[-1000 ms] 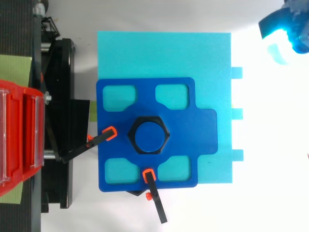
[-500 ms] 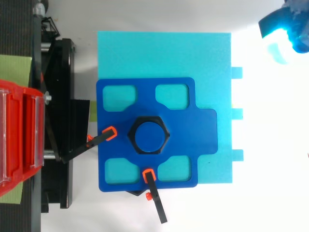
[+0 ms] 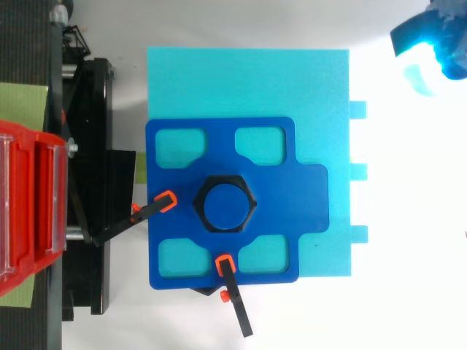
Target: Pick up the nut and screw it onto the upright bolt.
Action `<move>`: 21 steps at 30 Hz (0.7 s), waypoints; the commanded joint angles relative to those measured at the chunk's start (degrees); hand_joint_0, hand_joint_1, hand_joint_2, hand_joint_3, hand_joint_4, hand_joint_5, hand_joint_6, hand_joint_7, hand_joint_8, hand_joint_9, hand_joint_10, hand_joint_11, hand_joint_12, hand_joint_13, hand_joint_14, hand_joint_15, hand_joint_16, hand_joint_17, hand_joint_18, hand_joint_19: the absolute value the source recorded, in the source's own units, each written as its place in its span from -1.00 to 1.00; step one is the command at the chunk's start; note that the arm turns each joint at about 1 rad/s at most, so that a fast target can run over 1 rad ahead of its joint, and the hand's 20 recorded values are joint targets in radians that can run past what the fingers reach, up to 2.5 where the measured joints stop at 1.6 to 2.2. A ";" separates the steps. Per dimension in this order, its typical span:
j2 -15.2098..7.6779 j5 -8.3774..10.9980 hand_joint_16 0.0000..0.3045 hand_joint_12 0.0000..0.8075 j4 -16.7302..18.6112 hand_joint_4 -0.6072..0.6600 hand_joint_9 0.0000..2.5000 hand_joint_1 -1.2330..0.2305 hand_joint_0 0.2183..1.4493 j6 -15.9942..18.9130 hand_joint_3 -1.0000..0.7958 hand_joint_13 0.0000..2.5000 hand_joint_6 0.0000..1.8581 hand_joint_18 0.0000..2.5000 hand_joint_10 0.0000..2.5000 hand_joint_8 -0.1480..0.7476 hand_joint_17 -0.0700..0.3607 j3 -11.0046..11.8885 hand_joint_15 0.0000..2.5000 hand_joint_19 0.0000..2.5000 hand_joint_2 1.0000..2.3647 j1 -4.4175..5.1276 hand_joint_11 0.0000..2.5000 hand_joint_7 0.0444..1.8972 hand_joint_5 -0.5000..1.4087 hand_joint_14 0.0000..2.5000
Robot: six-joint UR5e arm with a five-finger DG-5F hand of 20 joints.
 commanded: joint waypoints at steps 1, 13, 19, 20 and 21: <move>0.01 0.00 -0.69 -0.07 0.00 0.26 -0.67 0.04 -0.53 0.00 -0.44 -0.78 -0.46 -0.84 -1.00 -0.06 -0.18 0.01 -1.00 -1.00 -1.00 -0.01 -1.00 -0.22 -0.72 -1.00; 0.01 0.00 -0.65 -0.04 0.00 0.14 -0.98 0.22 -0.56 0.00 -0.44 -1.00 -0.46 -1.00 -1.00 -0.08 -0.12 0.01 -1.00 -0.98 -1.00 -0.01 -1.00 -0.34 -0.79 -1.00; 0.01 0.00 -0.65 -0.06 0.00 0.00 -1.00 0.29 -0.57 0.00 -0.44 -1.00 -0.46 -1.00 -1.00 -0.08 -0.11 0.01 -1.00 -1.00 -1.00 -0.01 -1.00 -0.39 -0.79 -1.00; 0.01 0.00 -0.64 -0.05 0.00 -0.01 -1.00 0.30 -0.57 0.00 -0.44 -1.00 -0.46 -1.00 -1.00 -0.05 -0.11 0.01 -1.00 -1.00 -1.00 -0.01 -1.00 -0.39 -0.79 -1.00; 0.01 0.00 -0.64 -0.05 0.00 -0.01 -1.00 0.30 -0.57 0.00 -0.44 -1.00 -0.46 -1.00 -1.00 -0.05 -0.11 0.01 -1.00 -1.00 -1.00 -0.01 -1.00 -0.39 -0.79 -1.00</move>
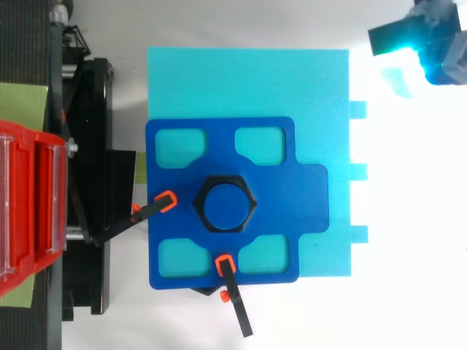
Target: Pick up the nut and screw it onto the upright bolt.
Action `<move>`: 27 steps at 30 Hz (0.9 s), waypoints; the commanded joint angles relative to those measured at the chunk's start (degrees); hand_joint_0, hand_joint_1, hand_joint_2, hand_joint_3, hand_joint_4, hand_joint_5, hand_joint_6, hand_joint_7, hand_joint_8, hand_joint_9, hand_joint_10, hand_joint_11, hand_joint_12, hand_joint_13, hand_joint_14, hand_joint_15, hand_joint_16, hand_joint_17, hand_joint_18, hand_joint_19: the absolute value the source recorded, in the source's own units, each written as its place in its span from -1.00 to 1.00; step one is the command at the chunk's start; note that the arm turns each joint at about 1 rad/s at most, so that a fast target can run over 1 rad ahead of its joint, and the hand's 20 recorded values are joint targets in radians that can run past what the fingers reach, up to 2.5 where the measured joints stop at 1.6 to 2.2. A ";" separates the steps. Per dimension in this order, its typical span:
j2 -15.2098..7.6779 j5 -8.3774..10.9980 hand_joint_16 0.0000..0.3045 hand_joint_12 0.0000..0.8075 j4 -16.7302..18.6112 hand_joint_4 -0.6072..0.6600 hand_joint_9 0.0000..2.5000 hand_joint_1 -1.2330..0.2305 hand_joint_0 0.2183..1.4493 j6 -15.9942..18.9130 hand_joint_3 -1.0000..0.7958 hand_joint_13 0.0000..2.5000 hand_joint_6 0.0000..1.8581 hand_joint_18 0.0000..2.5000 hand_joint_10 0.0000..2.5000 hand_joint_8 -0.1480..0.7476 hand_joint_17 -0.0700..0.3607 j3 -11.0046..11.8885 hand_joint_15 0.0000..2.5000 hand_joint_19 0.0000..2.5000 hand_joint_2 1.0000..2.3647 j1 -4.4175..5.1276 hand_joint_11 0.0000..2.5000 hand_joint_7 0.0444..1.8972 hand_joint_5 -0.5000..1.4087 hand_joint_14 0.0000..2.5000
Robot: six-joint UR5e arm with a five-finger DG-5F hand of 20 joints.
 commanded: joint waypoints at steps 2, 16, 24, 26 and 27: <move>0.01 0.00 -0.64 -0.04 0.00 -0.01 -1.00 0.32 -0.57 0.00 -0.44 -1.00 -0.46 -1.00 -1.00 0.06 -0.10 0.01 -1.00 -1.00 -1.00 0.00 -1.00 -0.40 -0.79 -1.00; 0.01 0.00 -0.64 -0.06 0.00 0.08 -0.77 0.18 -0.56 0.00 -0.44 -0.91 -0.46 -1.00 -1.00 0.14 -0.11 0.01 -1.00 -1.00 -1.00 0.00 -1.00 -0.47 -0.79 -1.00; 0.01 0.00 -0.65 -0.07 0.00 0.13 -0.76 0.17 -0.55 0.00 -0.44 -0.86 -0.46 -1.00 -1.00 0.05 -0.12 0.01 -1.00 -1.00 -1.00 0.00 -1.00 -0.45 -0.79 -1.00; 0.01 0.00 -0.65 -0.07 0.00 0.12 -0.86 0.18 -0.55 0.00 -0.44 -0.89 -0.46 -1.00 -1.00 -0.01 -0.13 0.01 -1.00 -1.00 -1.00 0.09 -1.00 -0.44 -0.79 -1.00; 0.01 0.00 -0.65 -0.07 0.00 0.12 -0.86 0.18 -0.55 0.00 -0.44 -0.89 -0.46 -1.00 -1.00 -0.01 -0.12 0.01 -1.00 -1.00 -1.00 0.00 -1.00 -0.44 -0.79 -1.00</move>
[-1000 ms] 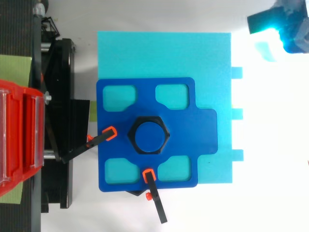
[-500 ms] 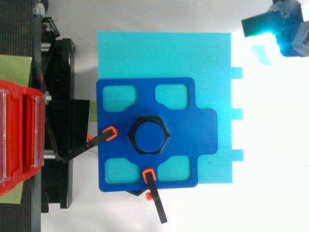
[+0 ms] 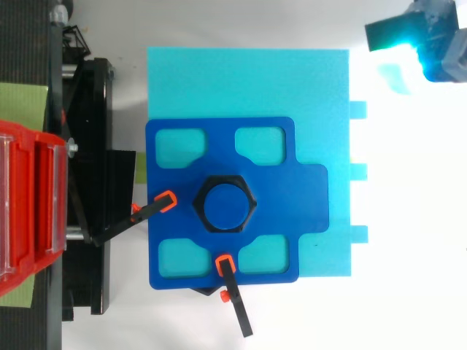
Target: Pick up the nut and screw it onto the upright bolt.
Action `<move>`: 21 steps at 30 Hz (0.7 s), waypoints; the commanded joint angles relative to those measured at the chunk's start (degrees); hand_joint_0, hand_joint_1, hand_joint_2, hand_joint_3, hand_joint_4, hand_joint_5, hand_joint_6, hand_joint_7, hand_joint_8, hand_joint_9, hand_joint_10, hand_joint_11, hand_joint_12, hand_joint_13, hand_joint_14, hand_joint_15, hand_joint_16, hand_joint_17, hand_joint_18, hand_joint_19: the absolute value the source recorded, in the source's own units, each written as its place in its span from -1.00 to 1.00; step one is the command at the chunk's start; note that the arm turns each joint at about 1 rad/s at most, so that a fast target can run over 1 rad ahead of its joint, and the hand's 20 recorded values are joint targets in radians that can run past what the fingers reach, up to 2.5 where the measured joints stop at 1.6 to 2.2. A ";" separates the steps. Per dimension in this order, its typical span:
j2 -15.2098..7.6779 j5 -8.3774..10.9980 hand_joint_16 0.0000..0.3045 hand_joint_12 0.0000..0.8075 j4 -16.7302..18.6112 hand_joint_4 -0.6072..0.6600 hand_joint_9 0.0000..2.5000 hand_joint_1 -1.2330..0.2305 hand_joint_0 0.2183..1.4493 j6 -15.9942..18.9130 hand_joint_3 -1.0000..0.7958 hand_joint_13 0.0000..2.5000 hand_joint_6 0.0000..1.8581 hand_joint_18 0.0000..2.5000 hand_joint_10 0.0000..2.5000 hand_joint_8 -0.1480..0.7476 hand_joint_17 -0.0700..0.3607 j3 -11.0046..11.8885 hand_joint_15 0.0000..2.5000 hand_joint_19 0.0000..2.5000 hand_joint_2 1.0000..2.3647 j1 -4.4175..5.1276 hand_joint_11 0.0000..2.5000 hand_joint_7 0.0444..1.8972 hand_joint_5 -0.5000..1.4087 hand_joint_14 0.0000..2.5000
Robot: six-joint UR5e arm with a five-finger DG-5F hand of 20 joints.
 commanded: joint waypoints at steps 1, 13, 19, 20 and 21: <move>0.01 0.00 -0.65 -0.06 0.00 0.12 -0.87 0.18 -0.55 0.00 -0.44 -0.90 -0.46 -1.00 -1.00 0.00 -0.12 0.00 -1.00 -1.00 -1.00 -0.02 -1.00 -0.43 -0.79 -1.00; 0.01 0.00 -0.60 0.07 0.00 0.28 -0.87 -0.05 -0.69 0.00 -0.44 -0.87 -0.46 -0.96 -1.00 0.08 -0.04 0.00 -1.00 -1.00 -1.00 -0.02 -1.00 -0.39 -0.79 -1.00; 0.01 0.00 -0.60 0.07 0.00 0.27 -0.86 -0.09 -0.68 0.00 -0.44 -0.86 -0.46 -0.95 -1.00 0.06 -0.05 0.00 -1.00 -1.00 -1.00 -0.02 -1.00 -0.38 -0.79 -1.00; 0.01 0.00 -0.61 0.06 0.00 0.27 -0.86 -0.05 -0.67 0.00 -0.44 -0.86 -0.46 -0.95 -1.00 0.06 -0.05 0.00 -1.00 -1.00 -1.00 -0.02 -1.00 -0.38 -0.79 -1.00; 0.01 0.00 -0.61 0.06 0.00 0.27 -0.86 -0.02 -0.66 0.00 -0.44 -0.86 -0.46 -0.95 -1.00 0.06 -0.05 0.00 -1.00 -1.00 -1.00 -0.02 -1.00 -0.39 -0.79 -1.00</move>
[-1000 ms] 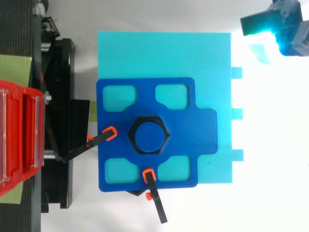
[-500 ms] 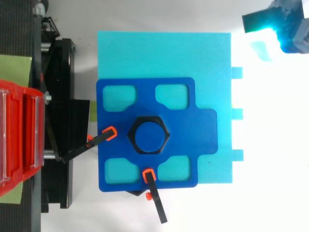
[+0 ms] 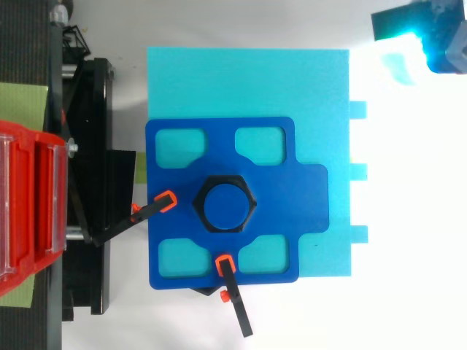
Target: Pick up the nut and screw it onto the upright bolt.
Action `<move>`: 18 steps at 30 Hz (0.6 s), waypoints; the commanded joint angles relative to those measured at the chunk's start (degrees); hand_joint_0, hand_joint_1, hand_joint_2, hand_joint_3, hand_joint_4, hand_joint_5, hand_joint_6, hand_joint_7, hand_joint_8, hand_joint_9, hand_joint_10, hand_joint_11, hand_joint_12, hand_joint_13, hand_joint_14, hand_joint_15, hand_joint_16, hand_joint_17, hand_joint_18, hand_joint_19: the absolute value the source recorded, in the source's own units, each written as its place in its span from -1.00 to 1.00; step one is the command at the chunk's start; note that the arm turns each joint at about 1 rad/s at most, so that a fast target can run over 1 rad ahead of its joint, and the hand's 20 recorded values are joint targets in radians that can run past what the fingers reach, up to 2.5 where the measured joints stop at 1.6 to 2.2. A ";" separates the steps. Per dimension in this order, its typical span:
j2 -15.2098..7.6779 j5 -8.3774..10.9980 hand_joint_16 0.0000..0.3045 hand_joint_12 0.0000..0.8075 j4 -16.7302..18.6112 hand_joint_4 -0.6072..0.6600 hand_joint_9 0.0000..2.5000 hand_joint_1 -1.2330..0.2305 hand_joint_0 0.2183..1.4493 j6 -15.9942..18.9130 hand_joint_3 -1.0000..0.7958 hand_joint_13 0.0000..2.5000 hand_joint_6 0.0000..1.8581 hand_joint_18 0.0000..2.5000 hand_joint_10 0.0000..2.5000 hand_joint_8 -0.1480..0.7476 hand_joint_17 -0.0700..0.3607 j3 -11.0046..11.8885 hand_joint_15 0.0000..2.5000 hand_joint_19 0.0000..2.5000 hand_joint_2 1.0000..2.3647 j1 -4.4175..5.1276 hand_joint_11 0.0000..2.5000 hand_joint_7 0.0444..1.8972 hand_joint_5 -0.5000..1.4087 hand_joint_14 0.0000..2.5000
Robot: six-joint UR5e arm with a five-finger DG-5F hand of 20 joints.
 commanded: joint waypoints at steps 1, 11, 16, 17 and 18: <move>0.01 0.00 -0.61 0.06 0.00 0.27 -0.86 0.02 -0.66 0.00 -0.44 -0.86 -0.46 -0.94 -1.00 0.06 -0.05 0.01 -1.00 -1.00 -1.00 -0.01 -1.00 -0.38 -0.78 -1.00; 0.01 0.00 -0.63 0.04 0.00 0.31 -0.75 0.04 -0.57 0.00 -0.44 -0.82 -0.46 -0.88 -1.00 0.08 -0.08 0.01 -1.00 -1.00 -1.00 -0.01 -1.00 -0.33 -0.74 -1.00; -0.07 0.00 -0.62 0.06 0.00 0.36 -0.70 0.03 -0.55 0.00 -0.44 -0.80 -0.46 -0.85 -1.00 0.13 -0.06 0.01 -1.00 -1.00 -1.00 -0.01 -1.00 -0.29 -0.72 -1.00; 0.01 0.00 -0.62 0.06 0.00 0.36 -0.70 0.04 -0.55 0.00 -0.44 -0.79 -0.46 -0.84 -1.00 0.13 -0.07 0.01 -1.00 -1.00 -1.00 -0.01 -1.00 -0.28 -0.72 -1.00; 0.01 0.00 -0.62 0.05 0.00 0.36 -0.69 0.04 -0.54 0.00 -0.44 -0.78 -0.46 -0.83 -1.00 0.14 -0.07 0.01 -1.00 -1.00 -1.00 -0.01 -1.00 -0.28 -0.72 -1.00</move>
